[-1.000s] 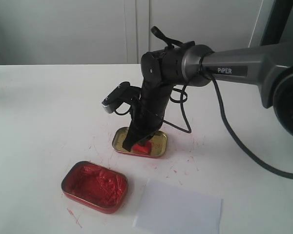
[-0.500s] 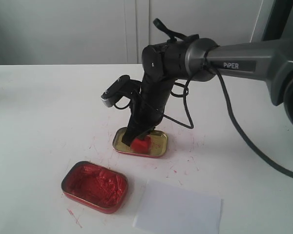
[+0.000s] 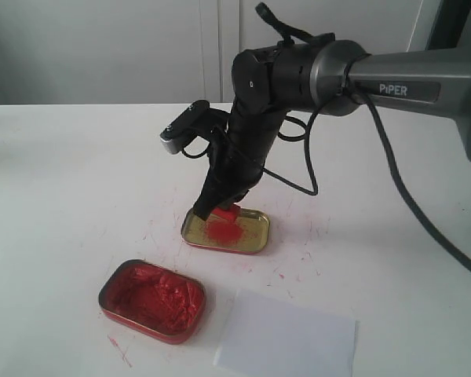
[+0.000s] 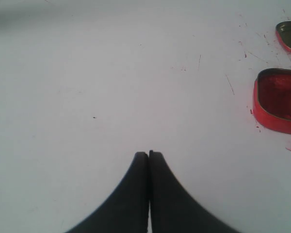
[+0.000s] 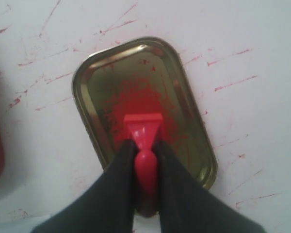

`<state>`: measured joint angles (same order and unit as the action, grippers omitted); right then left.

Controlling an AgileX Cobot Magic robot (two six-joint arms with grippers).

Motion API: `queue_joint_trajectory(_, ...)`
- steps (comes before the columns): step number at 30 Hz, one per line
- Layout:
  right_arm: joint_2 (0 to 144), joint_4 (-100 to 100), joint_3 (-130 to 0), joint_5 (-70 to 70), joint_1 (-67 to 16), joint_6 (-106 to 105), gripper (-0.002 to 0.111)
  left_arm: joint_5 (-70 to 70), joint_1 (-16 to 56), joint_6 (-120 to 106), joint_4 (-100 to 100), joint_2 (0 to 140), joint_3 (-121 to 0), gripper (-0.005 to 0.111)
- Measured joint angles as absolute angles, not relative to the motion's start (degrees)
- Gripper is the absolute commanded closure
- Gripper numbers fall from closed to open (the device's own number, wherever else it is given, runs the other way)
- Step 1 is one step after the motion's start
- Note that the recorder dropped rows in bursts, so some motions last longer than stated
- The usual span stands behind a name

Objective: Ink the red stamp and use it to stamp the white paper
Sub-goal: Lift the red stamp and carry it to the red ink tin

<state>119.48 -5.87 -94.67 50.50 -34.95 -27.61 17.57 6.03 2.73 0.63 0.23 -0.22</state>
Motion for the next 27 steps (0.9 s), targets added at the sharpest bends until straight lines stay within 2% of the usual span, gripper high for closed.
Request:
queue_joint_trajectory(11, 116.4, -5.9, -94.7, 53.1, -36.7, -26.1, 0.108, 17.6, 6.0, 2.7, 0.6, 0.2, -0.2, 0.107)
queue_joint_trajectory(27, 114.9, -6.2, -94.7, 58.1, -47.9, -14.0, 0.108, 17.6, 6.0, 2.7, 0.6, 0.2, -0.2, 0.107)
